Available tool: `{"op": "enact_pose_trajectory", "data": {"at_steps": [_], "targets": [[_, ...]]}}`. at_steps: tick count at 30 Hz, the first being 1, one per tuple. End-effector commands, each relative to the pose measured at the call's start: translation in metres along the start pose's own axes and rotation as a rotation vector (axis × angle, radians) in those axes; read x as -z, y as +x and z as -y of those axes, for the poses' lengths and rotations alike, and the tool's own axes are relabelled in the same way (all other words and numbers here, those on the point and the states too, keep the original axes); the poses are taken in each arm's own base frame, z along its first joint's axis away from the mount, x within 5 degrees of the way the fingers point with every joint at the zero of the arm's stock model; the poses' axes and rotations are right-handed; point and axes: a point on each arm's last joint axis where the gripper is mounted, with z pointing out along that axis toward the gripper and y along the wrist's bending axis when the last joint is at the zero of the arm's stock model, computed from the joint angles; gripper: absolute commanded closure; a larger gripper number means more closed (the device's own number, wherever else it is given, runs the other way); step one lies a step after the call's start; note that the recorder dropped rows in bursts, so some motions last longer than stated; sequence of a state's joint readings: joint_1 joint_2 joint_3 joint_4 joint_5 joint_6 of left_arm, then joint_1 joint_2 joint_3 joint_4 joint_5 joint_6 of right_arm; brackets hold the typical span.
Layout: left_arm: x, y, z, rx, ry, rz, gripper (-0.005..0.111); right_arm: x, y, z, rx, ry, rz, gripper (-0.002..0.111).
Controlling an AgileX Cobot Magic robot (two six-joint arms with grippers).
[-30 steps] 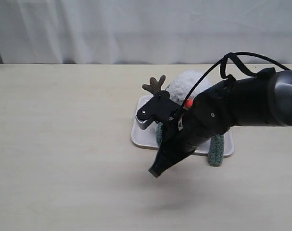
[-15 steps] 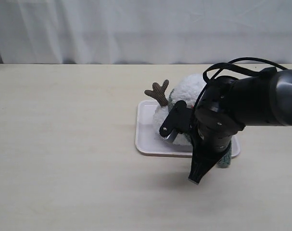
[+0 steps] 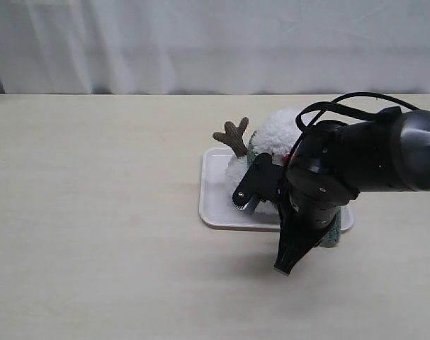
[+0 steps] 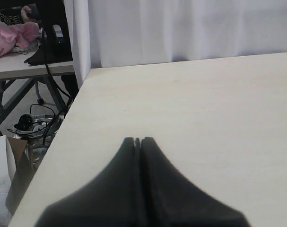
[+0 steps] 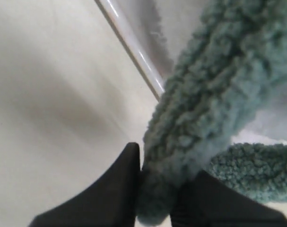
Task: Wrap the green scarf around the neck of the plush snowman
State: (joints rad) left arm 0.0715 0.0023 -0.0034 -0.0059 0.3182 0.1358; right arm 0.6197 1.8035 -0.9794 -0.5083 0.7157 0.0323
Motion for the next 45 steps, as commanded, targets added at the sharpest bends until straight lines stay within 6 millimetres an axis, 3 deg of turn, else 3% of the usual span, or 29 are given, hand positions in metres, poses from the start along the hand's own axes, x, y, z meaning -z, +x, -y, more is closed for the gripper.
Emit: {"op": "enact_pose_trajectory", "data": {"at_steps": [1,6,13,18,22,28,34,40,42,45], "targets": [[0.0,0.0,0.0,0.004,0.003,0.008,0.107,-0.001,0.002,0.001,-0.018,0.0,-0.009,0.074],[0.0,0.0,0.0,0.004,0.003,0.008,0.107,0.001,0.007,0.002,-0.045,0.005,-0.068,0.055],[0.0,0.0,0.0,0.004,0.003,0.008,0.107,0.025,0.019,0.006,-0.118,-0.005,-0.158,0.055],[0.0,0.0,0.0,0.004,0.003,0.008,0.107,0.049,0.023,0.012,-0.212,-0.007,-0.064,0.055],[0.0,0.0,0.0,0.004,0.003,0.008,0.107,0.056,0.033,0.028,-0.44,0.005,0.088,0.055],[0.0,0.0,0.0,0.004,0.003,0.008,0.107,0.03,0.062,0.052,-0.787,-0.039,0.207,0.043],[0.0,0.0,0.0,0.004,0.003,0.008,0.107,-0.007,0.069,0.04,-0.829,-0.109,0.326,0.042],[0.0,0.0,0.0,0.004,0.003,0.008,0.107,-0.039,0.061,0.031,-0.824,-0.153,0.321,0.053],[0.0,0.0,0.0,0.004,0.003,0.008,0.107,-0.043,0.062,0.03,-0.823,-0.157,0.304,0.069],[0.0,0.0,0.0,0.004,0.003,0.008,0.107,-0.037,0.061,0.032,-0.825,-0.151,0.32,0.102]]}}
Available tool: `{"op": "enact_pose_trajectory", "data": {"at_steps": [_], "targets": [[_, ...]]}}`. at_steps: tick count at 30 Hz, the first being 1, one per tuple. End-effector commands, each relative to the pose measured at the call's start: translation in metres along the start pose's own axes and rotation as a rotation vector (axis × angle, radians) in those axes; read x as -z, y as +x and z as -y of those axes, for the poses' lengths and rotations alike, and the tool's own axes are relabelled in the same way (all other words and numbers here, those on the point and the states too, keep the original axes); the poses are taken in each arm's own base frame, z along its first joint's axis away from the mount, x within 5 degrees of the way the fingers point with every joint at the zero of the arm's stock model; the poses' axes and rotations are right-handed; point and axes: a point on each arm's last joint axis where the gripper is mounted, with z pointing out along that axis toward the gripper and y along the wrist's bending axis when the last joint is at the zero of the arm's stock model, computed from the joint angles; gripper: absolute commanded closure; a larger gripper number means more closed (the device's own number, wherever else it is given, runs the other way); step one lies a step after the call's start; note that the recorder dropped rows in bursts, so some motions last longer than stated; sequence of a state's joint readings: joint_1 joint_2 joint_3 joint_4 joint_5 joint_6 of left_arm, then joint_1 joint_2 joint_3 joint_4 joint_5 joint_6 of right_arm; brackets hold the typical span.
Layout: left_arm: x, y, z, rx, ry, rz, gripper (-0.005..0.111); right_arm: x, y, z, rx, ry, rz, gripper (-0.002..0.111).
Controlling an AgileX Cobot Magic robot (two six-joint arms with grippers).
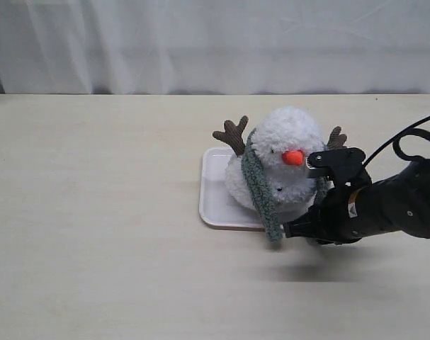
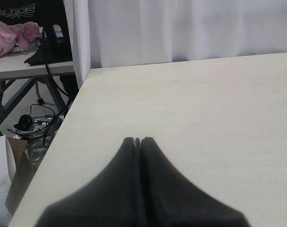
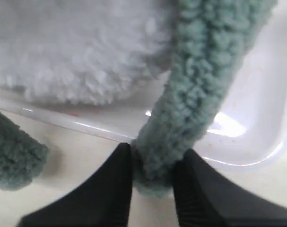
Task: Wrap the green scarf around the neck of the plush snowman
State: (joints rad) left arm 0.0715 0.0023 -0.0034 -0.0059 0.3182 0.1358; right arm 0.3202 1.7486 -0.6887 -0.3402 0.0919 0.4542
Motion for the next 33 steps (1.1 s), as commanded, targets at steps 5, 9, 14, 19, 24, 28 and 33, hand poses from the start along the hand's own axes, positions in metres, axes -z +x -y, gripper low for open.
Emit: {"op": "enact_pose_trajectory", "data": {"at_steps": [5,9,14,19,24,28,33], "targets": [[0.0,0.0,0.0,0.004,0.003,0.008,0.107,0.027,-0.011,0.001,-0.047,-0.006,0.079,0.104],[0.0,0.0,0.0,0.004,0.003,0.008,0.107,0.038,-0.011,0.002,-0.097,0.003,0.068,0.104],[0.0,0.0,0.0,0.004,0.003,0.008,0.107,0.04,-0.007,0.003,-0.13,0.014,0.027,0.104],[0.0,0.0,0.0,0.004,0.003,0.008,0.107,0.04,-0.005,0.002,-0.165,0.003,0.007,0.104],[0.0,0.0,0.0,0.004,0.003,0.008,0.107,0.04,-0.004,-0.005,-0.122,-0.07,-0.007,0.104],[0.0,0.0,0.0,0.004,0.003,0.008,0.107,0.041,-0.003,-0.013,-0.034,-0.156,-0.019,0.104],[0.0,0.0,0.0,0.004,0.003,0.008,0.107,0.044,-0.006,-0.026,0.004,-0.302,0.011,0.104]]}}
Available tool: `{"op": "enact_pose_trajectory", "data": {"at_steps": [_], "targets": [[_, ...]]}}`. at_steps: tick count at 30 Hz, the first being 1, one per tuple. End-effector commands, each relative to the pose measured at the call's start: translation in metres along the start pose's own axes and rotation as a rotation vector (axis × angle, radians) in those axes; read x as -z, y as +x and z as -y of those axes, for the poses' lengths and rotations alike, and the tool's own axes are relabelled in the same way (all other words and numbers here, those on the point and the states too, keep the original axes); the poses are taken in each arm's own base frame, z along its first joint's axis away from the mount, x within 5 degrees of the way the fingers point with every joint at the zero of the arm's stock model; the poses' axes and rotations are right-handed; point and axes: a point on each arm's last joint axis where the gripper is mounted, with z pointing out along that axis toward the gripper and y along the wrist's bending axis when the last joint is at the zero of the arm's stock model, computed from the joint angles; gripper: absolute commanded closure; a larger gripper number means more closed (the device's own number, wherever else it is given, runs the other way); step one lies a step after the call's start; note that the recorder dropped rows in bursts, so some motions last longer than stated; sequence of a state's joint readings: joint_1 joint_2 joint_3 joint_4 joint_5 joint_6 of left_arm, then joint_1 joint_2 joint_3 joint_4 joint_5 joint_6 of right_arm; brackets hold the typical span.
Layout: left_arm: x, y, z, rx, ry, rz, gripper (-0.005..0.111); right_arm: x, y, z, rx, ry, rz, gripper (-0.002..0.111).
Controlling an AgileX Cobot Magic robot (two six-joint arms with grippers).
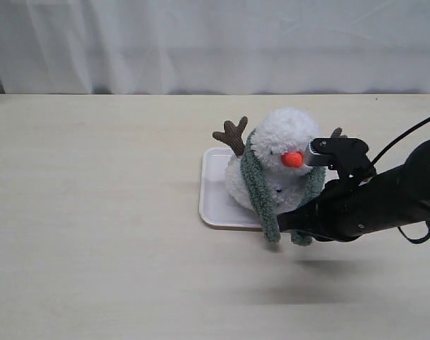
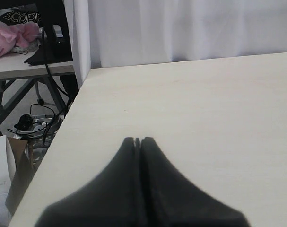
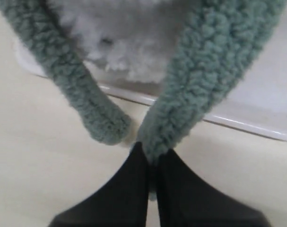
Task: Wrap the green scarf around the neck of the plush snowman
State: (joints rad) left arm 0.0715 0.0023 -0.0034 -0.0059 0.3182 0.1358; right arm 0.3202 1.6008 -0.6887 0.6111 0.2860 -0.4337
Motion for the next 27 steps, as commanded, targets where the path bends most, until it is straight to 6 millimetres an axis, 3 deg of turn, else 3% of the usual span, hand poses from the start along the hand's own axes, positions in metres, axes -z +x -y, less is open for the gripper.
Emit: {"op": "enact_pose_trajectory", "data": {"at_steps": [1,5,10,13,16,21,27], "targets": [[0.0,0.0,0.0,0.004,0.003,0.008,0.107,0.003,-0.003,-0.01,0.051,-0.112,0.043,0.104],[0.0,0.0,0.0,0.004,0.003,0.008,0.107,0.0,-0.006,-0.005,0.028,-0.07,0.077,0.104],[0.0,0.0,0.0,0.004,0.003,0.008,0.107,-0.03,0.005,0.004,0.016,-0.03,-0.016,0.104],[0.0,0.0,0.0,0.004,0.003,0.008,0.107,-0.037,0.007,0.007,0.012,-0.007,-0.025,0.091],[0.0,0.0,0.0,0.004,0.003,0.008,0.107,-0.037,0.008,0.006,0.016,-0.018,-0.034,0.073],[0.0,0.0,0.0,0.004,0.003,0.008,0.107,-0.028,0.007,0.002,0.07,-0.05,-0.034,0.056],[0.0,0.0,0.0,0.004,0.003,0.008,0.107,-0.002,-0.002,-0.007,0.094,-0.096,0.032,0.049]]}}
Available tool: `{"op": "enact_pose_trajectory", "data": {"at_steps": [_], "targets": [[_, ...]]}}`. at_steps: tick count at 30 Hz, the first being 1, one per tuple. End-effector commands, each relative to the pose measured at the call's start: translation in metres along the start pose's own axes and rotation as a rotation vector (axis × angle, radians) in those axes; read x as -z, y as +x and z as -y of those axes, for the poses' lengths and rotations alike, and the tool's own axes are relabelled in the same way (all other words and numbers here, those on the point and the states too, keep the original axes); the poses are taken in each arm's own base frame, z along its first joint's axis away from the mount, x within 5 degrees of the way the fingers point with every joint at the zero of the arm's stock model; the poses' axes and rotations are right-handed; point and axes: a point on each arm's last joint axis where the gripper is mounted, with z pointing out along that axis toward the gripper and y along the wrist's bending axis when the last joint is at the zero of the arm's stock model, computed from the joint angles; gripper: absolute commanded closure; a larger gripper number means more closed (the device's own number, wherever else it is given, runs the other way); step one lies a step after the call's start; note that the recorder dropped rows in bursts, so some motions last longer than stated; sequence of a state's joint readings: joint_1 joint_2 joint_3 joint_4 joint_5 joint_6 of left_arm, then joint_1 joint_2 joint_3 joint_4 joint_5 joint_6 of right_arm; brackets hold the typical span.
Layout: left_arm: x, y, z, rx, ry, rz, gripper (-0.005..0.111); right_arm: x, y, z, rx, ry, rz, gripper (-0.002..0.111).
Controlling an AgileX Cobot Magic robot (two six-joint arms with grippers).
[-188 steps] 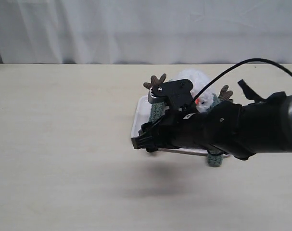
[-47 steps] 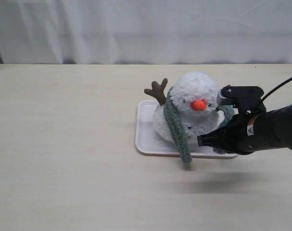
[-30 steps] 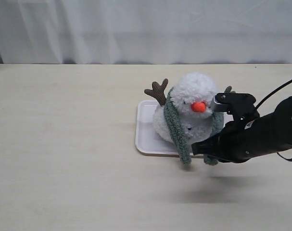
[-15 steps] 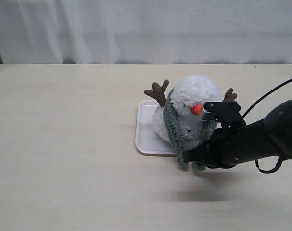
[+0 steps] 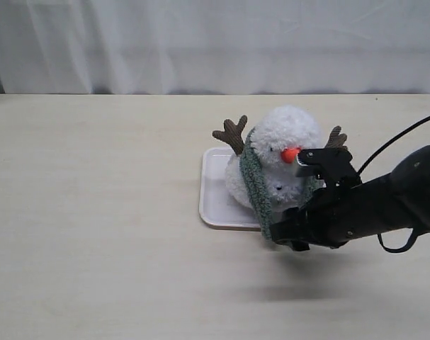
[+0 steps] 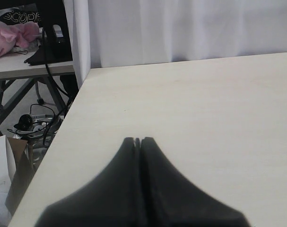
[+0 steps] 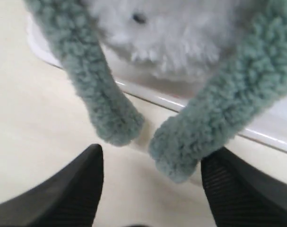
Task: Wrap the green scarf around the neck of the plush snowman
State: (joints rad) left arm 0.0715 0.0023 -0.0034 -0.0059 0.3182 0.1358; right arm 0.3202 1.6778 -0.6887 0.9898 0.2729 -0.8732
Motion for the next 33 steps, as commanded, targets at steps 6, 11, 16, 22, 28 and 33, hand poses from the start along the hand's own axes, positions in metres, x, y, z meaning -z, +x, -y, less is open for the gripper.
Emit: {"op": "enact_pose_trajectory", "data": {"at_steps": [6,11,16,22,28,33], "targets": [[0.0,0.0,0.0,0.004,0.003,0.008,0.107,0.053,-0.009,-0.019,0.086,-0.076,0.101,0.049],[0.0,0.0,0.0,0.004,0.003,0.008,0.107,0.083,-0.004,-0.029,0.104,-0.117,0.092,0.049],[0.0,0.0,0.0,0.004,0.003,0.008,0.107,0.113,0.006,-0.042,0.14,-0.196,0.084,0.049],[0.0,0.0,0.0,0.004,0.003,0.008,0.107,0.154,0.014,-0.054,0.203,-0.23,0.196,0.049],[0.0,0.0,0.0,0.004,0.003,0.008,0.107,0.201,0.027,-0.063,0.275,-0.227,0.388,0.074],[0.0,0.0,0.0,0.004,0.003,0.008,0.107,0.238,0.045,-0.07,0.351,-0.22,0.548,0.094]]}}
